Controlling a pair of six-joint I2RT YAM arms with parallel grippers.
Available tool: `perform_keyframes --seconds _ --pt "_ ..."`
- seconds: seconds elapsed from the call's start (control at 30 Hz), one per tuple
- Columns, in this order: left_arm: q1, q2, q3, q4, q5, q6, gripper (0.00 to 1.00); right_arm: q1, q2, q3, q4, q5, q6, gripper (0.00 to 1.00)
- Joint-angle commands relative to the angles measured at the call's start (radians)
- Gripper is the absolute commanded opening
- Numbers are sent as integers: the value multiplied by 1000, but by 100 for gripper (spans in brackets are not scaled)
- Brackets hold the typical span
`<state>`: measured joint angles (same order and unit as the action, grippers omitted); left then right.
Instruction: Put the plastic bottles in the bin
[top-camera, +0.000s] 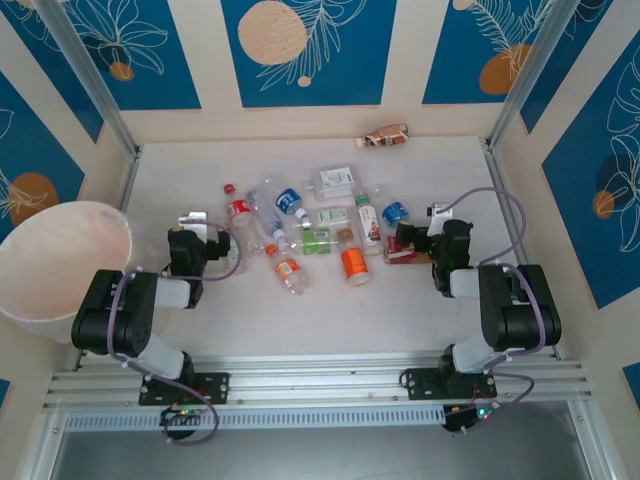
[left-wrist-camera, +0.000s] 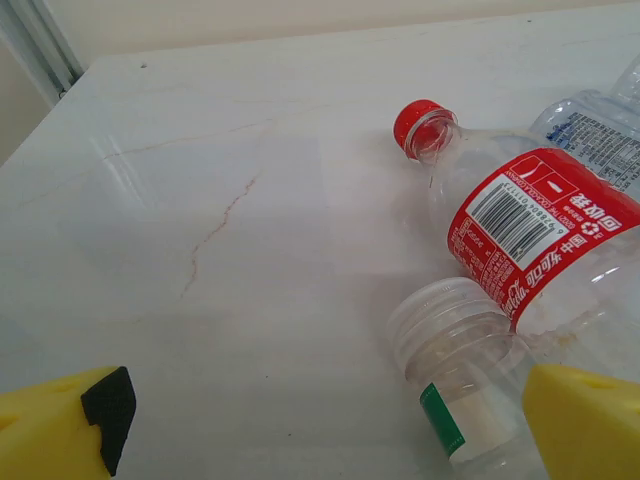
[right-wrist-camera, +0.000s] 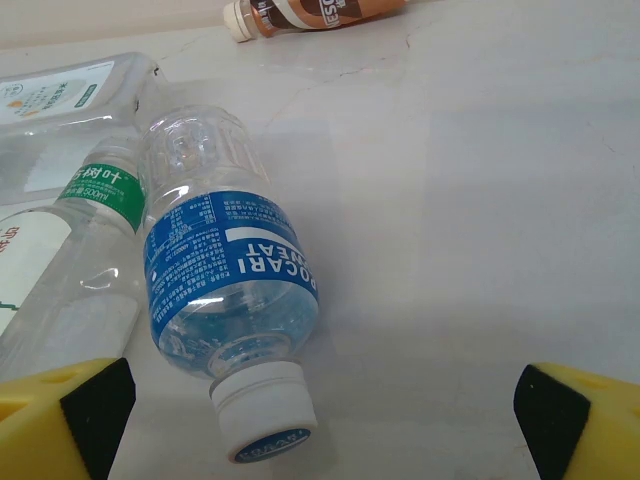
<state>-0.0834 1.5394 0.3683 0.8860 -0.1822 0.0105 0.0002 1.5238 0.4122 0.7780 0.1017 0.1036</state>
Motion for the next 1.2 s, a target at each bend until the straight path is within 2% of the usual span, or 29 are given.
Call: perform_keyframes --seconds 0.0,0.57,0.87,1.0,1.17 --pt "-3 -2 11 -7 29 19 100 5 -1 1 31 16 4 100" --pt "-3 -2 10 -6 38 25 100 3 -2 0 36 13 4 100" --pt "-6 -15 12 -21 116 60 100 3 -2 -4 42 -3 1 100" --pt "-10 -80 35 -120 112 62 100 5 -17 1 23 -48 -20 99" --pt "-16 -194 116 -377 67 13 100 1 -102 16 -76 -62 -15 100"
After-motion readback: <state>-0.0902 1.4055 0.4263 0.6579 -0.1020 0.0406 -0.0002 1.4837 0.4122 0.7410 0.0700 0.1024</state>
